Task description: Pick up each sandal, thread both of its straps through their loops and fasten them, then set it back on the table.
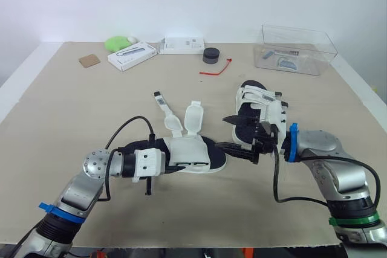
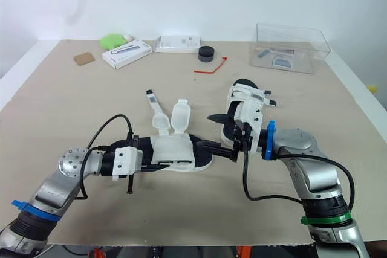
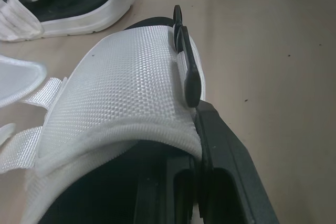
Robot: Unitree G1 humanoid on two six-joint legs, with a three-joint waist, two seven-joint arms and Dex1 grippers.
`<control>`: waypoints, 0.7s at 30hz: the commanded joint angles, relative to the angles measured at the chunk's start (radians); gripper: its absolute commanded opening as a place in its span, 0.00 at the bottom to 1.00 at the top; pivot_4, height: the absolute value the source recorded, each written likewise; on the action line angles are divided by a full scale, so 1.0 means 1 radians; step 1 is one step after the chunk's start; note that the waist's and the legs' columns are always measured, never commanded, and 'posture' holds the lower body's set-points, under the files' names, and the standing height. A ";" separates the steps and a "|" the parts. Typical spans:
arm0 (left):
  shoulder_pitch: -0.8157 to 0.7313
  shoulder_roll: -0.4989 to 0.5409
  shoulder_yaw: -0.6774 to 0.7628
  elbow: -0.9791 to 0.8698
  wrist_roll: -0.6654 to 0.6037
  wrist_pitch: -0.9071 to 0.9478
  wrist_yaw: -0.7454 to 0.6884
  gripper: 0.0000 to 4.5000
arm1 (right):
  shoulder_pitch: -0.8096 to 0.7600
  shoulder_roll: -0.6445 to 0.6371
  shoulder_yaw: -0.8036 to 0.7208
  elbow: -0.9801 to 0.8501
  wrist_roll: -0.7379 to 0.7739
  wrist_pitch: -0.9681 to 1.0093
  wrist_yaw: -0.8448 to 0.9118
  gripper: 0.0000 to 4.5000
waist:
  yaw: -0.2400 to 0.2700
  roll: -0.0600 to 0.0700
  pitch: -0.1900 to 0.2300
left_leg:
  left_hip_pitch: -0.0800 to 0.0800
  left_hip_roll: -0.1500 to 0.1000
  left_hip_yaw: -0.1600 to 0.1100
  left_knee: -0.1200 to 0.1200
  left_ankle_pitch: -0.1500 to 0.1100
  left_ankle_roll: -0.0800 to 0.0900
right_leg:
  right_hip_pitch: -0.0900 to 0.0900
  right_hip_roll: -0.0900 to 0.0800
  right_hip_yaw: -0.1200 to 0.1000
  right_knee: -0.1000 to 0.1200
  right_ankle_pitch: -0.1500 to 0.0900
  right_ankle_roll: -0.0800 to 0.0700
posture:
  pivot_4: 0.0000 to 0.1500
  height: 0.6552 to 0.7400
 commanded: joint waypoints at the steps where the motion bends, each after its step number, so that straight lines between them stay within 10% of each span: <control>1: -0.005 0.007 -0.004 -0.047 -0.025 0.012 -0.004 0.01 | -0.019 -0.006 -0.003 0.005 -0.005 -0.028 0.008 1.00 | 0.000 0.000 0.000 | 0.000 0.000 0.000 0.000 0.000 0.000 | 0.000 0.000 0.000 0.000 0.000 0.000 | 1.00 1.00; 8: -0.008 0.017 -0.016 -0.062 -0.076 0.087 -0.045 0.01 | -0.018 -0.009 0.001 0.012 -0.015 -0.035 0.018 1.00 | 0.000 0.000 0.000 | 0.000 0.000 0.000 0.000 0.000 0.000 | 0.000 0.000 0.000 0.000 0.000 0.000 | 1.00 1.00; 15: 0.010 0.106 0.032 -0.147 -0.218 0.229 -0.141 0.64 | -0.036 -0.023 0.003 0.038 -0.024 -0.038 0.046 1.00 | -0.001 0.000 0.000 | 0.000 0.001 0.000 0.000 0.000 0.000 | 0.000 0.001 0.000 0.000 0.000 0.000 | 1.00 1.00; 21: 0.016 0.216 0.111 -0.174 -0.318 0.323 -0.202 0.64 | -0.047 -0.043 0.023 0.068 -0.050 -0.057 0.078 1.00 | 0.000 0.000 0.000 | 0.001 0.001 0.000 0.000 0.000 0.000 | 0.000 0.002 0.000 0.000 0.000 -0.001 | 1.00 1.00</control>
